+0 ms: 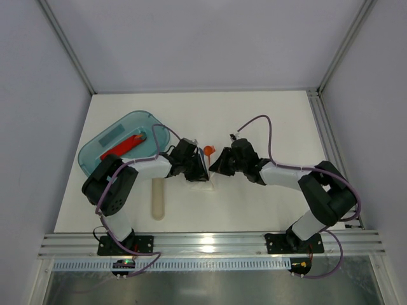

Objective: Place the utensils on the paper napkin and roll it up

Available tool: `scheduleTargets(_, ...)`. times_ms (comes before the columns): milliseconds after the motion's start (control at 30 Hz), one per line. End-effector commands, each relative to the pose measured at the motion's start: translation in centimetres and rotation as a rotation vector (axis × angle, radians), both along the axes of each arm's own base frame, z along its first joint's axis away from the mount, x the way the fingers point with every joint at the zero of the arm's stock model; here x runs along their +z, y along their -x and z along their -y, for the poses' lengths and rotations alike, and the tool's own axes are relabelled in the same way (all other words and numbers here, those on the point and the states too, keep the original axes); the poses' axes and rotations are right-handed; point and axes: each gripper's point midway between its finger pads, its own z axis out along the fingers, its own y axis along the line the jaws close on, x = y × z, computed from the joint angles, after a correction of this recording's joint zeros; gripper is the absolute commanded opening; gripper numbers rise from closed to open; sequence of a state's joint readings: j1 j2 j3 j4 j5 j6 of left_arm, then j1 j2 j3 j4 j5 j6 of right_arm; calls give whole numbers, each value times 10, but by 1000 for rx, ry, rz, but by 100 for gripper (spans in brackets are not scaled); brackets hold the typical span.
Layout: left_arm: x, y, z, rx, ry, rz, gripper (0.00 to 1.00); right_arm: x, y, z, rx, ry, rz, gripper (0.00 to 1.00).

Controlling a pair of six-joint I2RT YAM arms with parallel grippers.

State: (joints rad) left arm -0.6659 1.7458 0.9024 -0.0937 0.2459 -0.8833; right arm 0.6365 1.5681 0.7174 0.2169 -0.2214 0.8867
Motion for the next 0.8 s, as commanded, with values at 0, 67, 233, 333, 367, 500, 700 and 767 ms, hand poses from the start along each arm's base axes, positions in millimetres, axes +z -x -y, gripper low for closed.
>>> scheduleTargets(0, 6, -7, 1, 17, -12, 31, 18, 18, -12, -15, 14, -42, 50, 9)
scheduleTargets(67, 8, -7, 0, 26, -10, 26, 19, 13, -12, -15, 13, -39, 39, 21)
scheduleTargets(233, 11, -5, -1, 30, -12, 18, 20, 9, -12, -18, 25, -32, 31, 28)
scheduleTargets(333, 14, -4, -3, 42, -15, 9, 23, 6, -10, -18, 35, -26, 27, 29)
scheduleTargets(367, 17, -4, -4, 50, -19, 6, 25, 6, -10, -18, 38, -25, 28, 29)
scheduleTargets(500, 30, -8, -3, 66, -16, 8, 29, 7, -6, -16, 50, -33, 46, 32)
scheduleTargets(700, 43, -12, -6, 104, -3, 2, 38, 11, -4, -14, 55, -29, 64, 34)
scheduleTargets(767, 44, -12, -8, 110, -4, -3, 40, 10, -4, -14, 56, -30, 61, 34)
